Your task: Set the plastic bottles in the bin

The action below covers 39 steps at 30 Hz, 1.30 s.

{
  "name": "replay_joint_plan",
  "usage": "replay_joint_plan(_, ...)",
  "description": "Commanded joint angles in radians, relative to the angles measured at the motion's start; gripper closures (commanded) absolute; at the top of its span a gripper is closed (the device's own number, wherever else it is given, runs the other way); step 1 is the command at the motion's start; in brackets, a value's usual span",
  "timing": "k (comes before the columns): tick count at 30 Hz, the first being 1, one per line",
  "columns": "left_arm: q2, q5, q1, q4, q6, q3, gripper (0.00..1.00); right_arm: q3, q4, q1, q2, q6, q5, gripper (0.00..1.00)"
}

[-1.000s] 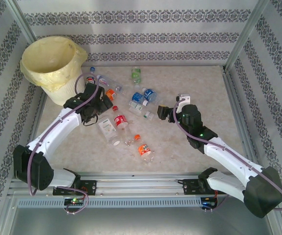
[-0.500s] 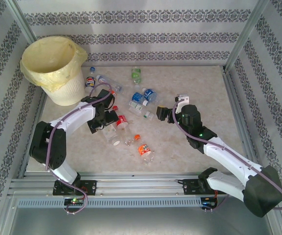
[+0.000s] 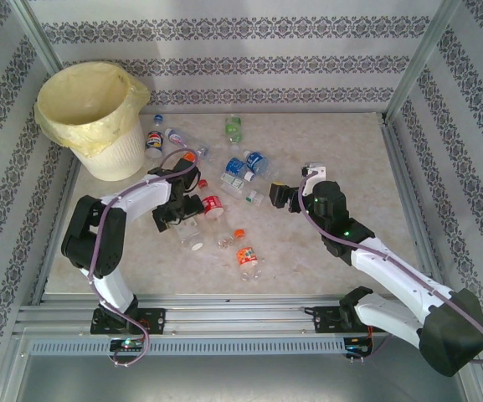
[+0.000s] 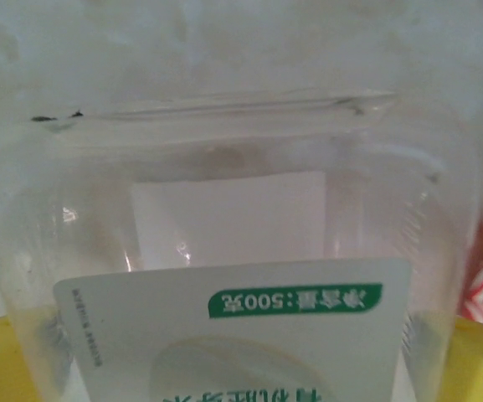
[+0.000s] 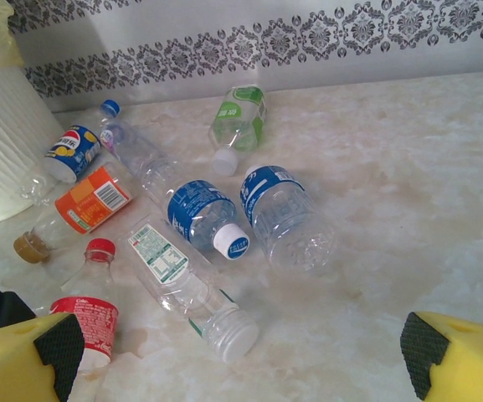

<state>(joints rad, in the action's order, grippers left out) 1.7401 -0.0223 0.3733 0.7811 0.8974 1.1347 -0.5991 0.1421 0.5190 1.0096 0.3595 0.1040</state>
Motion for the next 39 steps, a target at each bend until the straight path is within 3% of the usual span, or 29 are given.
replay_joint_plan(1,-0.013,0.051,-0.002,0.015,-0.020,-0.034,0.00,0.006,0.002,-0.005,-0.006,-0.021,-0.010,0.02)
replay_joint_plan(8,-0.003,0.021,-0.004,-0.030,-0.081,-0.047,0.01,-0.002,0.003,-0.004,0.009,-0.021,-0.021,0.02)
replay_joint_plan(15,-0.025,0.012,-0.005,-0.050,-0.140,-0.042,0.15,0.005,0.005,-0.001,-0.004,-0.035,-0.024,0.02)
replay_joint_plan(24,-0.102,0.056,-0.007,-0.069,-0.165,-0.053,0.22,0.002,0.026,0.010,-0.002,-0.070,-0.054,0.02)
replay_joint_plan(39,-0.205,0.060,-0.049,-0.040,-0.220,0.102,0.25,-0.036,0.083,0.040,0.041,-0.134,-0.126,0.02)
